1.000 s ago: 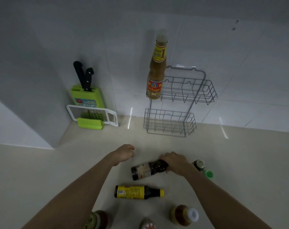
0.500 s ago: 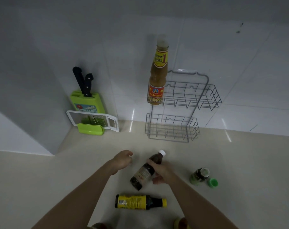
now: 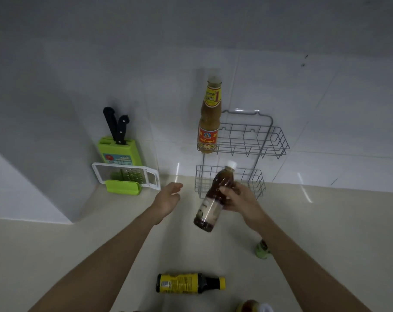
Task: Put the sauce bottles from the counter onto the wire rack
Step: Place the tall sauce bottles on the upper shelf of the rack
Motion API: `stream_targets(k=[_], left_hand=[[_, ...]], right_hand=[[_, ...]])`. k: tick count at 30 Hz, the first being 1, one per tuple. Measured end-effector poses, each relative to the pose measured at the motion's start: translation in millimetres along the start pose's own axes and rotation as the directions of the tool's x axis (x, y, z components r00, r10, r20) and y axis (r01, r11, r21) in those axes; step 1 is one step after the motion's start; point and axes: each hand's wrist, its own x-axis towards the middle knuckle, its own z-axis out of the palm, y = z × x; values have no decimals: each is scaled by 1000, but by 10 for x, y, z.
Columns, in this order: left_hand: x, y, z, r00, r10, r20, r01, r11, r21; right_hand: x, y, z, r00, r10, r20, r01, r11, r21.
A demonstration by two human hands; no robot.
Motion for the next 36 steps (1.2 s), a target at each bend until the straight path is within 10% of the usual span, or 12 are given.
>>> stream_targets(k=[8, 18, 36], left_hand=[[157, 978, 109, 954, 212, -212, -256, 944, -210], [179, 1536, 63, 950, 313, 22, -300, 926, -231], [178, 1464, 30, 931, 355, 90, -332, 921, -204]], right_hand=[[159, -1366, -159, 928, -316, -197, 336, 939, 75], [603, -1886, -209, 766, -607, -210, 595, 794, -124], [912, -1720, -167, 952, -262, 156, 302, 880, -366]])
